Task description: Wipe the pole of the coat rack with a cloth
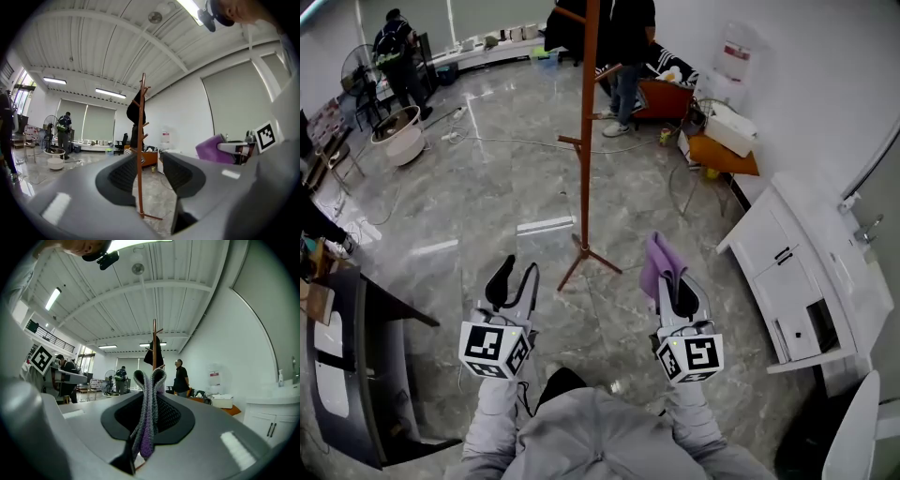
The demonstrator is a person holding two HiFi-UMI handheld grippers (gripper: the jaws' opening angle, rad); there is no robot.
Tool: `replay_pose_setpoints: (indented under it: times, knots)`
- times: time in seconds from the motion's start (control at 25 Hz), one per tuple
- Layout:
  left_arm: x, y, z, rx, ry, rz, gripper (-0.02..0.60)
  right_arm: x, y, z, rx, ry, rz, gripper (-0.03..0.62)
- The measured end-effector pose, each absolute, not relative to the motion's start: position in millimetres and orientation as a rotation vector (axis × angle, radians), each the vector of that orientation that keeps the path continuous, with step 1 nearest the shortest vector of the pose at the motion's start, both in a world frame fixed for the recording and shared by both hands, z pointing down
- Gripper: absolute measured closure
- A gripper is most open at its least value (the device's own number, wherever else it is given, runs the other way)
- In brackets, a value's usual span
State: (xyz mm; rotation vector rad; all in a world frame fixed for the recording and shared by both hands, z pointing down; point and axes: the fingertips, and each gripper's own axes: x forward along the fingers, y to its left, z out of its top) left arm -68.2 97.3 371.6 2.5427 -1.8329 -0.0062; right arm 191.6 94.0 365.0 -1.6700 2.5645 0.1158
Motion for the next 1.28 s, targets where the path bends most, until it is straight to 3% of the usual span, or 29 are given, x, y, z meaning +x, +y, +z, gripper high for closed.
replay_pose_setpoints:
  times: [0.64,1.28]
  knots:
    - [-113,-86,367,2.653,-1.706,-0.010,0.403,122,-73,356,-1.727,2.506,0.151,0.540]
    - [-172,-196,368,2.663,-1.609,-0.065,0.403,82,-205,199,-1.791,2.257,0.691,0.540]
